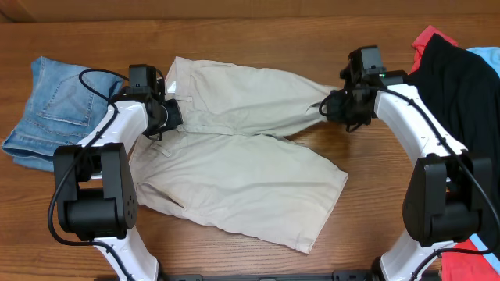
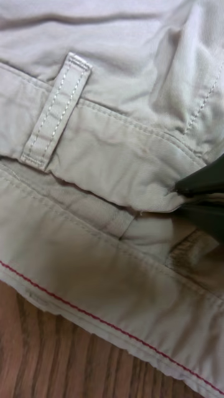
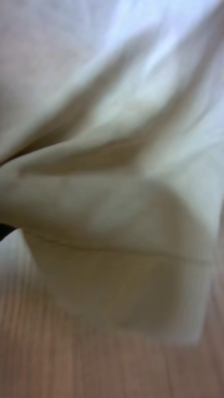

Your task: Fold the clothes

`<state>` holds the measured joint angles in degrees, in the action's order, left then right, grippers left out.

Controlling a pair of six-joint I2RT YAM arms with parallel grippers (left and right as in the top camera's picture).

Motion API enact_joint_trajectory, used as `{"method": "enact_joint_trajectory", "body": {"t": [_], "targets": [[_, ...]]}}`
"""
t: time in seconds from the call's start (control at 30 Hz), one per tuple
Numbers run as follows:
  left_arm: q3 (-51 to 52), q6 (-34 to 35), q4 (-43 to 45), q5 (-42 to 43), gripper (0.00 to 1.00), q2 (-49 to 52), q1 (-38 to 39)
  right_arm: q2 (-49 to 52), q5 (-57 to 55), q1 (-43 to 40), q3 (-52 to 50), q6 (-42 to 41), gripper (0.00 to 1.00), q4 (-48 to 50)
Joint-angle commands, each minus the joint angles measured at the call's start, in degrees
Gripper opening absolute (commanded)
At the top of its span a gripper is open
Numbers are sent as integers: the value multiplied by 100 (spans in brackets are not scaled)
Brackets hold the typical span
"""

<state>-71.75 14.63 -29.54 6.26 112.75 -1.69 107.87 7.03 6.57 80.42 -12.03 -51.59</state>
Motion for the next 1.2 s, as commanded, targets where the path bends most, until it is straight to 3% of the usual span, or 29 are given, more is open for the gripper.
{"method": "enact_joint_trajectory", "body": {"t": [0.0,0.07,0.27,0.33,0.4,0.47,0.6,1.0,1.07,1.17], "targets": [[-37,-33,-66,-96,5,39,-15,-46,-616,-59,31,-39,13,-632],[-37,-33,-66,-94,6,39,-15,-46,-610,-59,31,-39,22,-970],[-37,-35,-63,-94,7,39,-15,-46,-616,-59,31,-37,27,-1692],[-37,-35,-66,-92,8,39,-15,-46,-658,-61,31,-42,27,-1624],[-37,-35,-63,-92,9,39,-15,-46,-758,-66,31,-39,38,-1276],[-37,-35,-66,-92,10,39,-15,-46,-855,-87,31,-39,42,-796],[-37,-39,-101,-90,12,39,-15,-44,-844,-98,31,-44,42,-234],[-37,-50,-170,-90,19,39,-24,586,-588,-96,15,-35,45,245],[-37,-50,-170,-90,19,39,-24,754,-588,-96,15,-17,40,544],[-37,-50,-170,-90,20,39,-24,968,-590,-96,15,-24,11,1058]]}}
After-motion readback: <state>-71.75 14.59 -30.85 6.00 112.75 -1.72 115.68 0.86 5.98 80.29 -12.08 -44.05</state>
